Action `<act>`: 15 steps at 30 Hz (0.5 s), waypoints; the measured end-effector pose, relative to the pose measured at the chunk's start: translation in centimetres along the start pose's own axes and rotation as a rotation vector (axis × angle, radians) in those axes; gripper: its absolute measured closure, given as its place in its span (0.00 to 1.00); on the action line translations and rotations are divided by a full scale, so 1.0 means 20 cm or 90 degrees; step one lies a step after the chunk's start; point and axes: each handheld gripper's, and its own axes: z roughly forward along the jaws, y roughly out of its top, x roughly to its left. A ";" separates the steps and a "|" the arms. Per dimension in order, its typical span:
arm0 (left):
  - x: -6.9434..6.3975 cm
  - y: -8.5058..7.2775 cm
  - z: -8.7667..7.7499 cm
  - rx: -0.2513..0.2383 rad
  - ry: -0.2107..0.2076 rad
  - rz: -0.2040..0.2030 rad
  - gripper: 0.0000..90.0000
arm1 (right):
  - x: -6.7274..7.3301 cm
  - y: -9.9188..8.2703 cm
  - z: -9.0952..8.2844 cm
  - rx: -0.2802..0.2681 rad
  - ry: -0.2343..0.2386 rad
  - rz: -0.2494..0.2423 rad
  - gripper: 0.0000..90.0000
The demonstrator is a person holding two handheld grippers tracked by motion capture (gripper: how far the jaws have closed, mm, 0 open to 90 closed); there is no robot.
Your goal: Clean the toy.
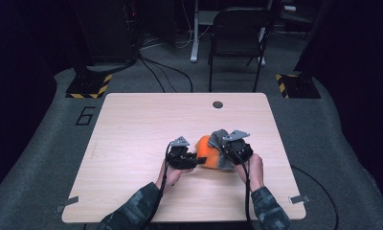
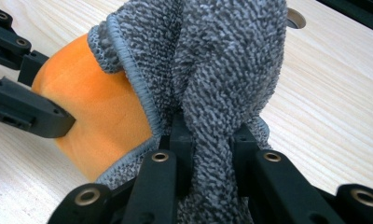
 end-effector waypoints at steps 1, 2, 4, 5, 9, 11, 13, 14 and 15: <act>0.00 0.00 0.00 -0.004 -0.002 0.006 0.70 | 0.00 0.00 0.00 0.000 0.000 0.000 0.86; 0.00 0.00 0.00 -0.008 0.002 0.033 0.61 | -0.01 0.00 0.00 -0.003 -0.001 0.008 0.86; 0.00 0.01 -0.01 -0.004 -0.005 0.077 0.51 | -0.02 0.00 0.01 -0.001 -0.002 0.010 0.86; 0.00 0.01 -0.02 -0.004 0.008 0.114 0.47 | -0.03 -0.01 0.02 -0.005 0.001 0.012 0.86; -0.02 0.02 -0.04 0.001 0.066 0.242 0.32 | -0.05 -0.01 0.03 -0.008 0.017 0.024 0.86; -0.02 0.02 -0.03 0.006 0.074 0.263 0.23 | -0.05 0.00 0.03 -0.005 0.018 0.023 0.86; -0.02 0.01 -0.03 0.007 0.084 0.300 0.18 | -0.05 0.00 0.03 -0.003 0.020 0.022 0.86; -0.01 -0.01 -0.02 0.008 0.092 0.330 0.17 | -0.05 0.01 0.04 -0.003 0.020 0.023 0.86; -0.01 -0.01 -0.02 0.008 0.092 0.330 0.16 | -0.05 0.01 0.04 -0.003 0.020 0.023 0.86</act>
